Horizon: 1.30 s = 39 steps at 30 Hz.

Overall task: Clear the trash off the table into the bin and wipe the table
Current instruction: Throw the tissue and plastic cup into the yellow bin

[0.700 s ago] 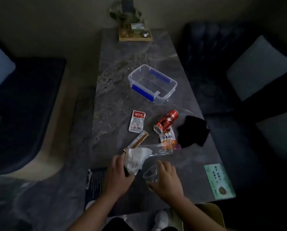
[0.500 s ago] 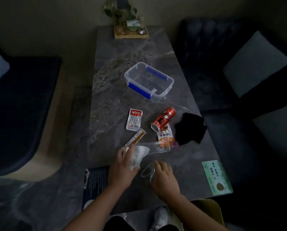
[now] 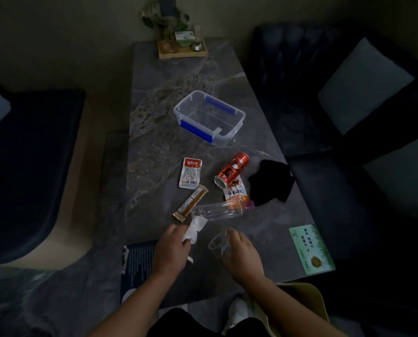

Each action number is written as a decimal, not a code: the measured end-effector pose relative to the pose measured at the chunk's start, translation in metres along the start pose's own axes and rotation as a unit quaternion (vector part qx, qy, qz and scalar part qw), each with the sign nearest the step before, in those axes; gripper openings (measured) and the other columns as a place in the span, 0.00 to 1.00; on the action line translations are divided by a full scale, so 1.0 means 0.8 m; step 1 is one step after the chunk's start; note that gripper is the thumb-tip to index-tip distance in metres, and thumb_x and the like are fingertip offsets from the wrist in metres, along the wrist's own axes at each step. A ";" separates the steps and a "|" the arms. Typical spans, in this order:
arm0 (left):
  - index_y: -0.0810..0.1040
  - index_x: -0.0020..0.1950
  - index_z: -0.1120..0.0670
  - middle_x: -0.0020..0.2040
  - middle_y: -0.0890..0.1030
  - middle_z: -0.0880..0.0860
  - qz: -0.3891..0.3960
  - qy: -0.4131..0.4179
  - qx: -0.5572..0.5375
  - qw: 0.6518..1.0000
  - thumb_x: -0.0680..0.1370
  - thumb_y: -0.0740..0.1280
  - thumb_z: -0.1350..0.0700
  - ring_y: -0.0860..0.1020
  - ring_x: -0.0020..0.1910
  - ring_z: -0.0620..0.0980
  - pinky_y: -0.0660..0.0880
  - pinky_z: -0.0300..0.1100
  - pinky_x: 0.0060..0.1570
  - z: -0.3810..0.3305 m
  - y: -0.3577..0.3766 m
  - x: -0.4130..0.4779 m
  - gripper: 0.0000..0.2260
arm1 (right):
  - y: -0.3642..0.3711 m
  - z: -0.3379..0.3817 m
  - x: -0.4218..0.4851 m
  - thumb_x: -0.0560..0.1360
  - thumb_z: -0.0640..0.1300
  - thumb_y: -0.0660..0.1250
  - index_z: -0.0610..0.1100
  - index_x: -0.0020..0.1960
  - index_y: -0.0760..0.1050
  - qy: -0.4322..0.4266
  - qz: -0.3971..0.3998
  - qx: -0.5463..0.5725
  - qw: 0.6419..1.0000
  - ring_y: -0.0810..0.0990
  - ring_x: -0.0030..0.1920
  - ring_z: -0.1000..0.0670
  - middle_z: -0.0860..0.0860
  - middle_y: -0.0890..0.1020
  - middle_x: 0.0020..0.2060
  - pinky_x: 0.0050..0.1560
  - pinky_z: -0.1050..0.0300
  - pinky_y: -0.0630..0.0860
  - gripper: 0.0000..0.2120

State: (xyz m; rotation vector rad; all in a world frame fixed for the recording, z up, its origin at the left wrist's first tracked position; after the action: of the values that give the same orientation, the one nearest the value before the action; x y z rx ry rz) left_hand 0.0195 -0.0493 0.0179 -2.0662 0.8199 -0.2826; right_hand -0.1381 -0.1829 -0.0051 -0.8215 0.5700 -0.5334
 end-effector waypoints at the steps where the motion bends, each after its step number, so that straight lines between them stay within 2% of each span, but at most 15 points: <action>1: 0.80 0.54 0.55 0.48 0.77 0.52 -0.003 -0.001 -0.003 1.000 0.73 0.72 0.59 0.75 0.43 0.49 0.68 0.42 0.38 -0.003 0.000 -0.002 0.10 | -0.002 -0.002 -0.001 0.76 0.57 0.70 0.52 0.74 0.64 0.000 -0.003 0.006 1.000 0.76 0.61 0.51 0.51 0.76 0.64 0.56 0.58 0.75 0.30; 5: 0.81 0.52 0.54 0.47 0.77 0.51 0.002 -0.003 -0.013 1.000 0.73 0.72 0.59 0.77 0.43 0.51 0.69 0.41 0.38 -0.024 0.000 -0.012 0.09 | -0.014 -0.014 -0.008 0.76 0.56 0.71 0.54 0.73 0.64 0.007 -0.017 0.036 0.999 0.75 0.60 0.53 0.52 0.76 0.64 0.55 0.59 0.73 0.29; 8: 0.80 0.51 0.50 0.47 0.74 0.46 0.010 0.012 -0.020 1.000 0.74 0.72 0.56 0.75 0.41 0.43 0.67 0.34 0.36 -0.051 0.010 -0.019 0.07 | -0.025 -0.032 -0.018 0.74 0.58 0.73 0.56 0.73 0.63 0.017 -0.027 0.052 0.998 0.75 0.61 0.54 0.55 0.75 0.64 0.58 0.57 0.75 0.32; 9: 0.79 0.51 0.49 0.46 0.73 0.44 0.014 0.018 -0.023 0.999 0.74 0.72 0.55 0.74 0.39 0.40 0.65 0.30 0.34 -0.061 0.014 -0.021 0.07 | -0.029 -0.038 -0.023 0.73 0.58 0.73 0.56 0.73 0.63 0.022 -0.034 0.054 0.998 0.75 0.60 0.55 0.55 0.75 0.64 0.58 0.57 0.75 0.33; 11: 0.79 0.51 0.47 0.47 0.73 0.43 0.032 0.029 -0.033 0.998 0.75 0.71 0.54 0.72 0.39 0.37 0.64 0.29 0.32 -0.079 0.028 -0.024 0.06 | -0.039 -0.051 -0.034 0.73 0.58 0.73 0.55 0.72 0.63 0.036 -0.053 0.053 0.996 0.75 0.57 0.55 0.55 0.76 0.61 0.54 0.59 0.74 0.32; 13: 0.79 0.50 0.48 0.46 0.73 0.44 0.053 0.044 -0.054 0.996 0.75 0.70 0.55 0.72 0.39 0.37 0.65 0.30 0.33 -0.092 0.043 -0.027 0.05 | -0.049 -0.064 -0.049 0.73 0.59 0.72 0.55 0.71 0.64 0.062 -0.068 0.051 0.994 0.75 0.56 0.55 0.55 0.76 0.60 0.52 0.59 0.74 0.31; 17: 0.80 0.49 0.50 0.43 0.74 0.45 0.108 0.101 -0.059 0.987 0.74 0.71 0.56 0.73 0.39 0.40 0.66 0.31 0.35 -0.110 0.070 -0.037 0.05 | -0.068 -0.084 -0.091 0.73 0.60 0.71 0.54 0.71 0.66 0.143 -0.109 0.038 0.983 0.77 0.58 0.52 0.54 0.76 0.60 0.53 0.58 0.74 0.31; 21: 0.78 0.43 0.51 0.39 0.72 0.45 0.174 0.182 -0.047 0.967 0.72 0.72 0.57 0.71 0.36 0.45 0.62 0.40 0.35 -0.130 0.100 -0.055 0.04 | -0.067 -0.098 -0.148 0.74 0.57 0.72 0.54 0.67 0.67 0.222 -0.150 0.061 0.962 0.77 0.55 0.52 0.54 0.77 0.57 0.46 0.61 0.71 0.26; 23: 0.79 0.43 0.52 0.39 0.72 0.46 0.201 0.218 -0.035 0.954 0.72 0.72 0.58 0.73 0.38 0.49 0.63 0.42 0.36 -0.143 0.114 -0.067 0.04 | -0.067 -0.105 -0.176 0.73 0.55 0.73 0.55 0.64 0.68 0.257 -0.169 0.066 0.949 0.77 0.54 0.52 0.55 0.76 0.53 0.44 0.61 0.69 0.23; 25: 0.79 0.44 0.53 0.40 0.72 0.46 0.228 0.250 -0.038 0.940 0.71 0.72 0.59 0.75 0.40 0.50 0.64 0.42 0.38 -0.156 0.128 -0.083 0.04 | -0.065 -0.116 -0.205 0.73 0.54 0.73 0.53 0.66 0.69 0.294 -0.188 0.078 0.934 0.77 0.55 0.51 0.54 0.77 0.53 0.46 0.59 0.71 0.25; 28: 0.79 0.47 0.50 0.41 0.71 0.43 0.265 0.283 -0.041 0.921 0.73 0.71 0.57 0.74 0.41 0.47 0.66 0.41 0.39 -0.179 0.146 -0.106 0.05 | -0.064 -0.136 -0.241 0.73 0.54 0.73 0.50 0.70 0.68 0.338 -0.204 0.081 0.915 0.78 0.57 0.49 0.51 0.78 0.58 0.50 0.56 0.74 0.28; 31: 0.78 0.47 0.48 0.42 0.71 0.43 0.292 0.300 -0.026 0.908 0.73 0.69 0.55 0.72 0.40 0.44 0.67 0.41 0.38 -0.201 0.169 -0.128 0.04 | -0.062 -0.167 -0.269 0.72 0.55 0.73 0.51 0.70 0.68 0.371 -0.203 0.093 0.901 0.79 0.57 0.49 0.52 0.78 0.58 0.52 0.54 0.77 0.30; 35: 0.79 0.49 0.50 0.44 0.74 0.46 0.325 0.307 0.010 0.894 0.74 0.69 0.54 0.75 0.42 0.48 0.71 0.45 0.40 -0.224 0.214 -0.158 0.05 | -0.058 -0.223 -0.295 0.71 0.55 0.74 0.51 0.68 0.69 0.397 -0.185 0.121 0.891 0.79 0.53 0.50 0.52 0.78 0.57 0.50 0.53 0.79 0.28; 39: 0.76 0.44 0.51 0.40 0.71 0.44 0.341 0.268 0.064 0.899 0.73 0.69 0.53 0.72 0.40 0.46 0.62 0.40 0.36 -0.231 0.277 -0.183 0.04 | -0.043 -0.296 -0.308 0.72 0.56 0.72 0.54 0.64 0.68 0.388 -0.132 0.152 0.899 0.79 0.51 0.50 0.52 0.78 0.56 0.51 0.51 0.80 0.24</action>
State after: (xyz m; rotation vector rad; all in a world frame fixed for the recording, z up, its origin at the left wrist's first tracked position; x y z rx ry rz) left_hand -0.2783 -0.1637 -0.0344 -1.4592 1.7469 -0.4997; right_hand -0.4788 -0.1690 -0.0445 -0.3582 1.0796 -1.1909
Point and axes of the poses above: each hand's wrist, its own x-axis towards the middle knuckle, its own y-axis out of the palm, z = x × y, the point moved 4 cm from there along x, towards the middle knuckle
